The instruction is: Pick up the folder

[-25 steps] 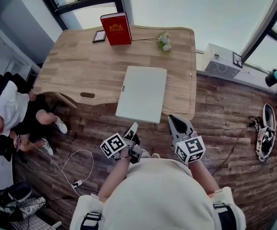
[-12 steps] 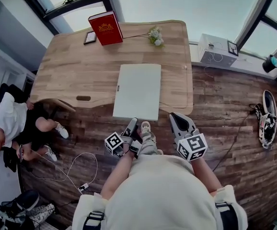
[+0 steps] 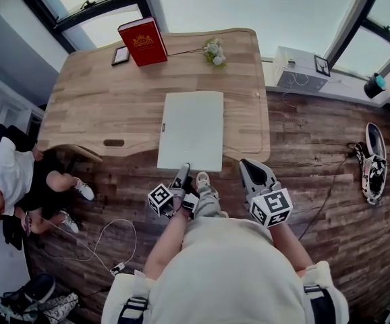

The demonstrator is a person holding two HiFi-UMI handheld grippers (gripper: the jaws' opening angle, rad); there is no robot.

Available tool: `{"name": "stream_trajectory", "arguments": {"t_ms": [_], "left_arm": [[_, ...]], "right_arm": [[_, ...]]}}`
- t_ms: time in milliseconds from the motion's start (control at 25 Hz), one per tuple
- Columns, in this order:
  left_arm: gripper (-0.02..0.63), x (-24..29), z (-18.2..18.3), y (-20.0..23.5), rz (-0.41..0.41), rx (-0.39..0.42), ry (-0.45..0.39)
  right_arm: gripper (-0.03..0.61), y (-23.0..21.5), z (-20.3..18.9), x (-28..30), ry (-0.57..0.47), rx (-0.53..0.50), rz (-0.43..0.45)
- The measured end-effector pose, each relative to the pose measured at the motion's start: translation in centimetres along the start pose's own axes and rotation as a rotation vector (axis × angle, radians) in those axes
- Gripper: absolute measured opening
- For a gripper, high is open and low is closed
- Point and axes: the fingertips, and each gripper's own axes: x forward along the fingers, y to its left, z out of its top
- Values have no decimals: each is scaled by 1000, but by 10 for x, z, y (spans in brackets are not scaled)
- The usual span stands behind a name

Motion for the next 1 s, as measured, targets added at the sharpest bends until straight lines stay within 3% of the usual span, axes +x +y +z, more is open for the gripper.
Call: {"name": "stream_trajectory", "arguments": {"t_ms": [1000], "left_arm": [[441, 54, 22, -14, -69, -34, 50]], "right_arm": [[18, -3, 6, 39, 22, -26, -4]]}}
